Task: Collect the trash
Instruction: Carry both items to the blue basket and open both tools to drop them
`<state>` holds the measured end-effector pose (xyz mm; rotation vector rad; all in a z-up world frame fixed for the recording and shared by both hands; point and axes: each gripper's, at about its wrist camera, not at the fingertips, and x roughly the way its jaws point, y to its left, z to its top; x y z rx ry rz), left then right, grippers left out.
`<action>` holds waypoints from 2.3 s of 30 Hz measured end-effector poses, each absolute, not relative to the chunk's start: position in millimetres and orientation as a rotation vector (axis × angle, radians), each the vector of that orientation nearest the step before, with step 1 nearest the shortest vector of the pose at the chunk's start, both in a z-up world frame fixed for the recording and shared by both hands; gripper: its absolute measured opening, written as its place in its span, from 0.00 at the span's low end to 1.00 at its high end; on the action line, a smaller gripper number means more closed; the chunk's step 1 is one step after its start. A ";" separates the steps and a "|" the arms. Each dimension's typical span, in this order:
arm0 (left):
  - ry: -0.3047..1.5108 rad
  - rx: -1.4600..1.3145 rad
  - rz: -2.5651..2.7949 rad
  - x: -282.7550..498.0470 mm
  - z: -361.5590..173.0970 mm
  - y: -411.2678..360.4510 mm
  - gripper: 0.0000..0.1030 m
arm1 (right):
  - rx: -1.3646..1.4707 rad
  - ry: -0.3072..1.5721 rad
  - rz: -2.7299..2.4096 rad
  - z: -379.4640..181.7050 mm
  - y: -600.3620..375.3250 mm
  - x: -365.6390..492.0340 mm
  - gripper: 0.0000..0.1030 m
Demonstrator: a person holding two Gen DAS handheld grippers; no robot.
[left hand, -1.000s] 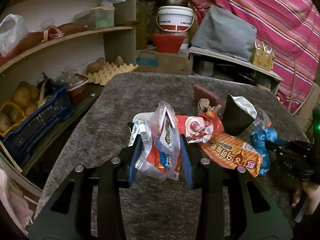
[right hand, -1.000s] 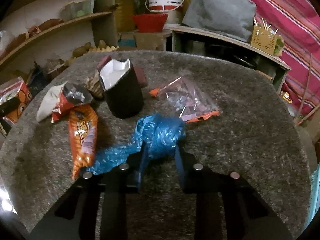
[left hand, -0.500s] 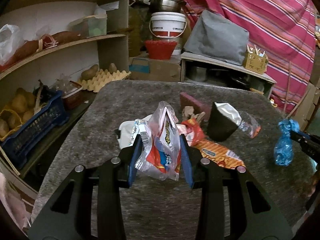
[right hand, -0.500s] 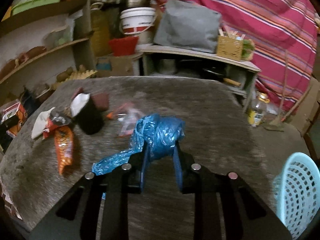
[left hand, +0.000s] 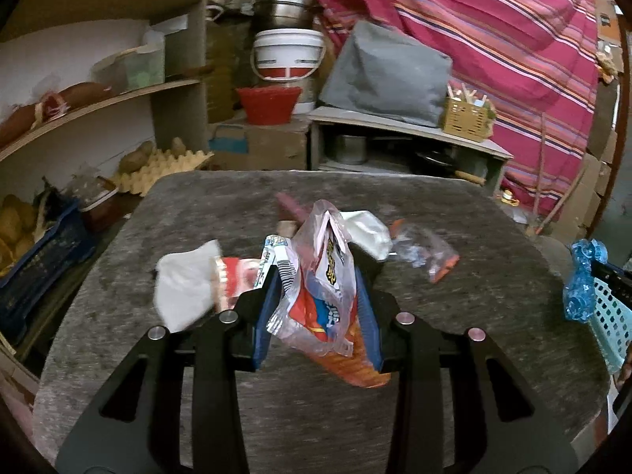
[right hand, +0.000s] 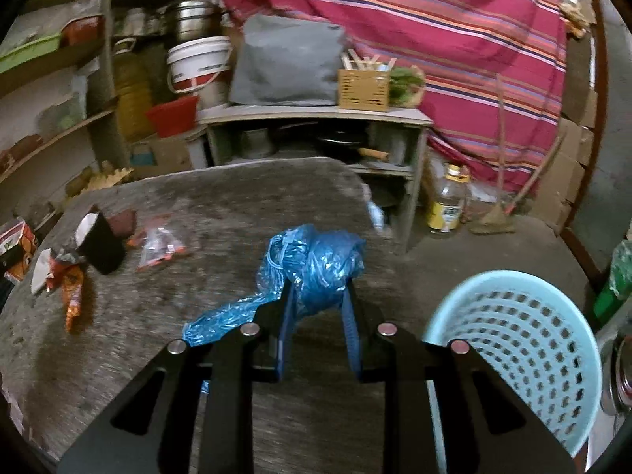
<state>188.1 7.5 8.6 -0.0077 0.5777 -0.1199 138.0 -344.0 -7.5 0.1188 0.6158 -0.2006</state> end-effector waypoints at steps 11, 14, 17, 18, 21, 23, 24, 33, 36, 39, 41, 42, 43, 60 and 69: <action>0.570 0.030 -0.268 180.4 11.9 -88.4 0.35 | 0.163 0.610 -0.321 -9.6 -418.9 91.7 0.23; 0.561 0.059 -0.318 174.3 13.5 -122.0 0.35 | 0.168 0.608 -0.360 -10.5 -438.9 77.8 0.23; 0.565 0.073 -0.373 169.3 13.2 -151.4 0.35 | 0.179 0.610 -0.397 -13.3 -460.1 66.1 0.23; 0.563 0.083 -0.390 166.9 12.7 -161.0 0.35 | 0.187 0.610 -0.407 -14.5 -467.3 61.9 0.23; 0.559 0.112 -0.440 158.8 9.2 -192.4 0.35 | 0.194 0.614 -0.435 -17.7 -486.3 50.5 0.23; 0.570 0.104 -0.475 155.8 5.7 -216.3 0.35 | 0.203 0.615 -0.446 -19.6 -495.5 45.7 0.23; 0.574 0.102 -0.486 154.5 4.1 -224.1 0.35 | 0.215 0.616 -0.454 -21.2 -501.7 42.3 0.23; 0.586 0.142 -0.621 131.7 -9.9 -325.7 0.35 | 0.229 0.617 -0.526 -24.0 -531.8 24.6 0.23; 0.582 0.157 -0.661 123.3 -13.4 -352.0 0.35 | 0.250 0.623 -0.534 -26.8 -540.5 19.0 0.23; 0.581 0.181 -0.684 118.9 -18.1 -374.6 0.35 | 0.246 0.632 -0.542 -29.9 -546.2 17.2 0.23; 0.587 0.193 -0.693 118.0 -21.8 -388.5 0.35 | 0.247 0.638 -0.544 -32.4 -548.5 15.7 0.23; 0.596 0.192 -0.701 119.0 -23.2 -395.5 0.35 | 0.249 0.640 -0.547 -33.3 -550.2 14.6 0.23; 0.602 0.191 -0.706 120.1 -23.5 -399.2 0.35 | 0.252 0.642 -0.549 -33.7 -551.3 14.2 0.23; 0.595 0.166 -0.679 131.2 -9.4 -385.3 0.73 | 0.263 0.674 -0.541 -38.6 -550.6 26.2 0.23; 0.563 0.145 -0.556 145.5 5.1 -312.0 0.88 | 0.226 0.729 -0.555 -46.6 -528.5 59.2 0.58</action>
